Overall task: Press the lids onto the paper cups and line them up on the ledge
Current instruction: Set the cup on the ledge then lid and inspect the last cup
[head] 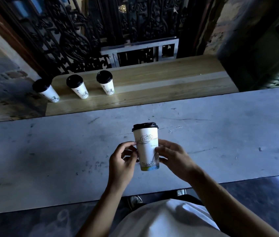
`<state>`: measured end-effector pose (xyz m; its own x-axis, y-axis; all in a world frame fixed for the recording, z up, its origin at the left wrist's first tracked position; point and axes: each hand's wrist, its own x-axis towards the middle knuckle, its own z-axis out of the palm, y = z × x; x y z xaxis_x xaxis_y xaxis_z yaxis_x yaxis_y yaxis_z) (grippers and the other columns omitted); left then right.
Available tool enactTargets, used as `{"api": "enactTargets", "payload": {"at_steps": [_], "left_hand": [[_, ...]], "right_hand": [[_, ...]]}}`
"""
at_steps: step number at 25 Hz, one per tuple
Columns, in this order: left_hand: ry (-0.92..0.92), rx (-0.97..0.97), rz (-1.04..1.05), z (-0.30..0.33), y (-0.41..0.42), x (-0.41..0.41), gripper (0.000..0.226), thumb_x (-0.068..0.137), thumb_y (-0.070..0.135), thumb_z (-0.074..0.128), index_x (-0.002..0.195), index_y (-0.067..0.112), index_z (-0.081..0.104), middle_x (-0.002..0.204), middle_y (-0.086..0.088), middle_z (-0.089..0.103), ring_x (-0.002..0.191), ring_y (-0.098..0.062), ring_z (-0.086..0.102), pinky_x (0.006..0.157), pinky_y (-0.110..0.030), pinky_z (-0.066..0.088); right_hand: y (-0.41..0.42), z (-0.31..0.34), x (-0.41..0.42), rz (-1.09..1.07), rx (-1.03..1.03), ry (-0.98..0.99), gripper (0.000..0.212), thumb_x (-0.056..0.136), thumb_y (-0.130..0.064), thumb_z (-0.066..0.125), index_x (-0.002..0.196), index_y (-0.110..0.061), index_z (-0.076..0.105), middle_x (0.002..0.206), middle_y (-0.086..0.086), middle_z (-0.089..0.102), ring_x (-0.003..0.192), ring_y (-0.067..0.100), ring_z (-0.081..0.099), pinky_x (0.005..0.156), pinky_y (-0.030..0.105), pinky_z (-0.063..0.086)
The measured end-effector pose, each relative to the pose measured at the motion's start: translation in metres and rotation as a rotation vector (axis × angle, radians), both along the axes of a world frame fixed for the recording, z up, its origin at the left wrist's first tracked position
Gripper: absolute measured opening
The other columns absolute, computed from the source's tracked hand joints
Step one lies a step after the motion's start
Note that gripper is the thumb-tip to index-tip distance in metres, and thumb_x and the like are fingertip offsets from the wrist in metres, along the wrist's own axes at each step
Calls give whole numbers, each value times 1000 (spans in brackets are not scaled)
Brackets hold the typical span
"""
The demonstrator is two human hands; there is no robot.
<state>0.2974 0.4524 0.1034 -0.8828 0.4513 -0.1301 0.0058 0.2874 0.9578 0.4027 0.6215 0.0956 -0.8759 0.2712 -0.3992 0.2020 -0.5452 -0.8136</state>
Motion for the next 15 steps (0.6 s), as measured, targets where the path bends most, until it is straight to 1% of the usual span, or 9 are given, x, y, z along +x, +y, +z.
{"api": "enactTargets", "payload": {"at_steps": [2,4,6,7,8,10,12,14,15], "left_hand": [[-36,4,12,-2,0,1,24,93,2,65,103,22,74,86,1,75,79,-22,75,79,-48,63],[-66,28,0,-3,-1,1,18,95,11,67,105,23,74,91,1,78,84,-24,77,79,-44,63],[-87,41,-13,-2,0,2,16,95,18,70,108,25,73,97,4,79,90,-20,77,77,-31,61],[-95,45,-20,-1,0,2,18,93,23,71,111,25,73,101,7,79,94,-17,77,77,-24,59],[-101,47,-27,0,1,3,24,89,29,72,113,23,72,103,8,79,97,-15,76,77,-21,58],[-94,46,-54,2,2,3,40,81,42,72,116,23,71,106,12,78,100,-10,74,80,-20,58],[-76,35,-68,3,2,2,47,76,51,71,116,26,70,108,15,78,101,-6,73,82,-19,57],[-77,24,-64,1,2,2,50,75,54,70,117,26,70,109,13,78,102,-8,73,82,-22,58],[-76,18,-63,1,2,2,50,76,53,70,118,26,70,109,12,78,101,-11,74,83,-28,61]], "right_hand": [[0,0,0,10,20,-4,42,88,-13,63,128,0,66,129,30,67,114,32,66,103,44,50],[1,0,1,-6,15,-17,42,86,-12,66,126,-2,68,126,25,70,113,30,68,102,42,52],[3,-2,0,-37,-5,-21,43,86,-13,66,127,-3,67,124,22,71,112,28,67,101,42,50],[4,-3,-1,-56,-16,-19,44,87,-14,65,130,-4,65,127,23,70,114,29,66,102,44,48],[5,-3,-1,-77,-29,-20,45,88,-13,63,132,-5,63,129,26,68,115,31,65,101,45,47],[7,-2,-1,-103,-48,-29,41,92,-8,59,133,-8,63,128,32,66,113,34,65,99,46,47],[8,0,-1,-102,-56,-44,38,96,-2,53,132,-10,62,122,34,68,108,35,66,99,48,47],[9,1,0,-96,-50,-46,39,97,1,51,132,-11,62,117,27,72,104,33,67,97,47,49],[10,1,0,-97,-43,-48,40,96,3,52,133,-11,61,118,24,73,103,32,68,96,46,50]]}}
